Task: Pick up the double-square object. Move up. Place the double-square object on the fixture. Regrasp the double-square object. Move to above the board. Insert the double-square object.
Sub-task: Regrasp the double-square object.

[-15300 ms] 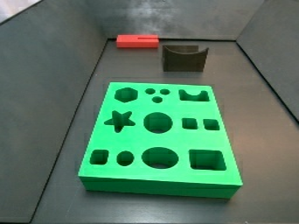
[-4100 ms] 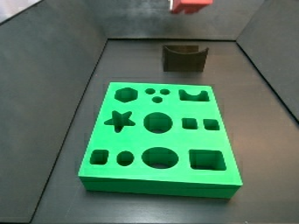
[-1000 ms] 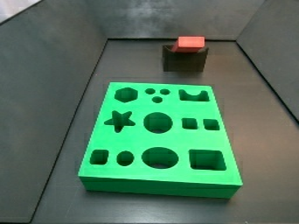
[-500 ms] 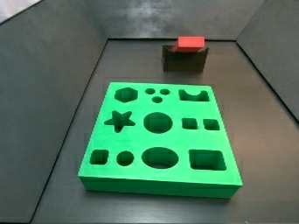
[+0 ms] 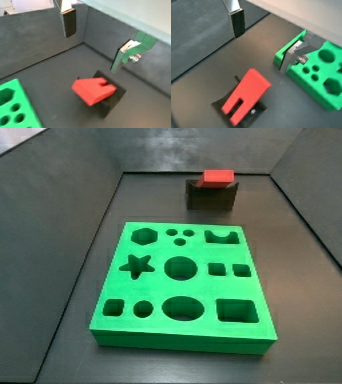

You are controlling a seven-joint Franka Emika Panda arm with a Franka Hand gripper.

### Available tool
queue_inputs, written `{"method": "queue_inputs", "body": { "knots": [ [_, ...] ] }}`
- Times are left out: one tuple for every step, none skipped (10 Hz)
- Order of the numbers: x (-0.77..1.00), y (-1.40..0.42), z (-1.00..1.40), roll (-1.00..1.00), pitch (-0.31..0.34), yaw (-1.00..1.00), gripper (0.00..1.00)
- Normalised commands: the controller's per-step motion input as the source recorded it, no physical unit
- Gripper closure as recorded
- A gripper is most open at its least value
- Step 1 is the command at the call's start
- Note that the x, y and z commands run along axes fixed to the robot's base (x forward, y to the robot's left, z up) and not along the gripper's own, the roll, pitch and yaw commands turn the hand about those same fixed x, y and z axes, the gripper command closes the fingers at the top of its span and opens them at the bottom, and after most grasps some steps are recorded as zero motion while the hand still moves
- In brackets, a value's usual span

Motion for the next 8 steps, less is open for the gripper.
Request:
{"method": "queue_inputs", "body": {
  "knots": [
    [0.02, -0.02, 0.0, 1.0, 0.022, 0.04, 0.0],
    [0.03, -0.02, 0.0, 1.0, 0.03, 0.05, 0.0],
    [0.04, -0.03, 0.0, 1.0, 0.039, 0.05, 0.0],
    [0.06, -0.03, 0.0, 1.0, 0.049, 0.05, 0.0],
    [0.07, -0.03, -0.01, 1.0, 0.07, 0.06, 0.0],
    [0.08, -0.04, 0.0, 1.0, 0.088, 0.07, 0.0],
    [0.09, -0.04, 0.0, 1.0, 0.106, 0.08, 0.0],
    [0.09, -0.04, -0.01, 1.0, 0.126, 0.09, 0.0]
  ]
}}
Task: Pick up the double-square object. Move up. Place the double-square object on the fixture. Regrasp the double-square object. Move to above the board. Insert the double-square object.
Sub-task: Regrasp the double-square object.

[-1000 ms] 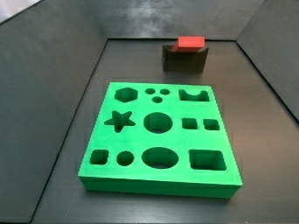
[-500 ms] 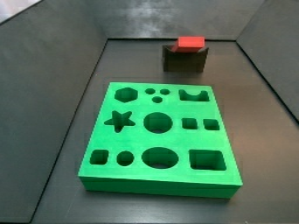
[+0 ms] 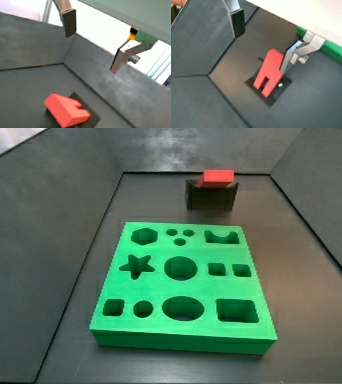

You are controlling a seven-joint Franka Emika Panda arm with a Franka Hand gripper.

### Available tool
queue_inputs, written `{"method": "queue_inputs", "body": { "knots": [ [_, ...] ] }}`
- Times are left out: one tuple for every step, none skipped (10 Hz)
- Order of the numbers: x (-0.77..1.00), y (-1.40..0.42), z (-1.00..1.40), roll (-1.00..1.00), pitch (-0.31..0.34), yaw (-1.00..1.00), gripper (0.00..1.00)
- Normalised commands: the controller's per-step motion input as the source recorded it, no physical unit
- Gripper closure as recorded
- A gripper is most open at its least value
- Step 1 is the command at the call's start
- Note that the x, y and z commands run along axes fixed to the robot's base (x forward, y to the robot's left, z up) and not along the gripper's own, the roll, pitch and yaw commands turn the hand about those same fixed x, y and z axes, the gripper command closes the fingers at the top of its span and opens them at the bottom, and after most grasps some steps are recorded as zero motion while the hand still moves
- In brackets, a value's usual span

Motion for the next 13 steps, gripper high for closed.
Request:
{"method": "queue_inputs", "body": {
  "knots": [
    [0.1, -0.05, -0.01, 1.0, 0.156, 0.12, 0.0],
    [0.1, -0.05, -0.01, 1.0, 0.183, 0.16, 0.0],
    [0.1, -0.05, -0.01, 0.88, 0.181, 0.18, 0.0],
    [0.11, -0.05, -0.01, 0.64, 0.152, 0.2, 0.0],
    [0.1, -0.05, -0.01, 0.46, 0.127, 0.21, 0.0],
    [0.1, -0.05, -0.01, 0.35, 0.107, 0.22, 0.0],
    [0.09, -0.04, 0.0, 0.22, 0.061, 0.22, 0.0],
    [0.08, -0.05, -0.01, 0.18, 0.019, 0.21, 0.0],
    [0.03, 0.04, -1.0, 0.1, 0.033, 0.24, 0.0],
    [0.04, 0.04, -1.0, 0.1, 0.029, 0.23, 0.0],
    [0.05, 0.04, -1.0, 0.09, -0.019, 0.2, 0.0],
    [0.06, 0.04, -1.0, 0.09, -0.076, 0.16, 0.0],
    [0.07, 0.03, -1.0, 0.08, -0.107, 0.13, 0.0]
  ]
}}
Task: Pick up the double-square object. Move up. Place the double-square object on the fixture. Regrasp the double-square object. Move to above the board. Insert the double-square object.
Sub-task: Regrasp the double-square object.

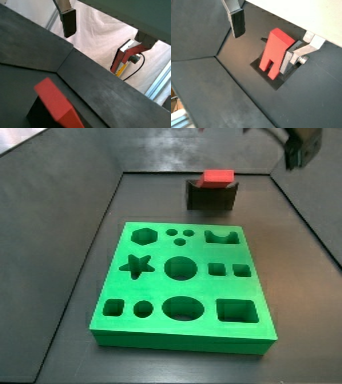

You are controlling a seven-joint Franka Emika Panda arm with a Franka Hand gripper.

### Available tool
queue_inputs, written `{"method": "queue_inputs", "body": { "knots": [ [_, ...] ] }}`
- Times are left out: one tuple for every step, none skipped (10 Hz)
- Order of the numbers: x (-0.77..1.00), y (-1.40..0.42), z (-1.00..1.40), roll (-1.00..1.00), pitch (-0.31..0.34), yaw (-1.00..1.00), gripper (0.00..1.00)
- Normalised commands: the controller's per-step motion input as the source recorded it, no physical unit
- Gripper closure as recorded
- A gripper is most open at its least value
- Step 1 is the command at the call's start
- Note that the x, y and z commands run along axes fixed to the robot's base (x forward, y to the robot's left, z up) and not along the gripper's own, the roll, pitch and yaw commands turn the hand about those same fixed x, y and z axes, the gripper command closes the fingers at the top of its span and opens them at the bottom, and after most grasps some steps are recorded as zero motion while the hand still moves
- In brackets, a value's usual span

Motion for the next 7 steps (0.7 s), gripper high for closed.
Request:
{"method": "queue_inputs", "body": {
  "knots": [
    [0.08, 0.03, -1.0, 0.07, -0.123, 0.11, 0.0],
    [0.09, 0.03, -1.0, 0.08, -0.136, 0.05, 0.0],
    [0.1, 0.02, -1.0, 0.08, -0.135, 0.03, 0.0],
    [0.11, 0.02, -1.0, 0.08, -0.121, -0.01, 0.0],
    [0.11, 0.02, -0.97, 0.08, -0.109, -0.02, 0.0],
    [0.09, 0.01, -0.68, 0.08, -0.07, -0.05, 0.0],
    [0.08, 0.0, -0.52, 0.08, -0.047, -0.05, 0.0]
  ]
}}
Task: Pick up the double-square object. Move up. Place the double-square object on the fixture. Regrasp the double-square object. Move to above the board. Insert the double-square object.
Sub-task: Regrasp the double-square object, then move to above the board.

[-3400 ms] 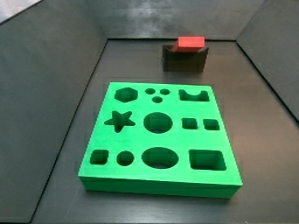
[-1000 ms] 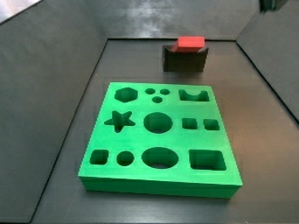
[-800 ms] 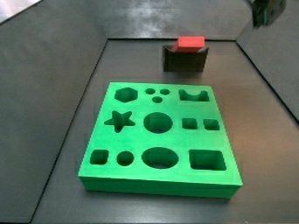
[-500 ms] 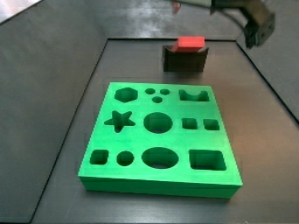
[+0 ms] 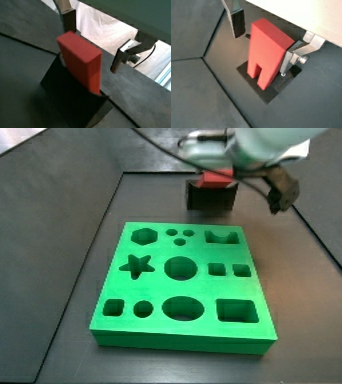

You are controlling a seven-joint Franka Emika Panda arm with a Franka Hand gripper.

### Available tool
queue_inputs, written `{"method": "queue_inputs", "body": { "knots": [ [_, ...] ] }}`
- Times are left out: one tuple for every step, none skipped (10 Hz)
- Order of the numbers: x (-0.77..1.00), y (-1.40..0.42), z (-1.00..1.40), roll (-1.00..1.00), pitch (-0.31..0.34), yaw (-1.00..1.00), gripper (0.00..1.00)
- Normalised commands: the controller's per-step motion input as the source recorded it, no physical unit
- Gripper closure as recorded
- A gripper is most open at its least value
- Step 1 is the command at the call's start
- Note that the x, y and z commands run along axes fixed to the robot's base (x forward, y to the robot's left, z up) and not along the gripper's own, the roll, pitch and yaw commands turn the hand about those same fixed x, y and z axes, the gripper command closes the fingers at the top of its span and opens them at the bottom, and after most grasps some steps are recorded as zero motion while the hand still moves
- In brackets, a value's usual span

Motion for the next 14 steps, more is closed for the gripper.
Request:
{"method": "queue_inputs", "body": {
  "knots": [
    [0.08, 0.0, -0.36, 0.08, -0.027, -0.05, 0.0],
    [0.07, 0.0, -0.2, 0.07, -0.001, -0.04, 0.0],
    [0.0, 0.0, 0.0, 0.0, 0.0, 0.0, 1.0],
    [0.2, -0.13, 1.0, -0.27, -0.448, 0.02, 1.0],
    [0.2, -0.13, 1.0, -0.27, -0.445, 0.01, 1.0],
    [0.18, -0.12, 1.0, -0.23, -0.386, -0.07, 1.0],
    [0.16, -0.11, 1.0, -0.19, -0.331, -0.14, 1.0],
    [0.15, -0.11, 1.0, -0.15, -0.263, -0.21, 1.0],
    [0.14, -0.1, 1.0, -0.12, -0.174, -0.26, 1.0],
    [0.13, -0.09, 1.0, -0.11, -0.111, -0.28, 1.0],
    [0.11, -0.08, 1.0, -0.1, -0.05, -0.26, 1.0],
    [0.1, -0.07, 1.0, -0.09, 0.028, -0.23, 1.0],
    [0.08, -0.06, 1.0, -0.09, 0.083, -0.19, 1.0],
    [0.07, -0.06, 1.0, -0.08, 0.133, -0.15, 1.0]
  ]
}}
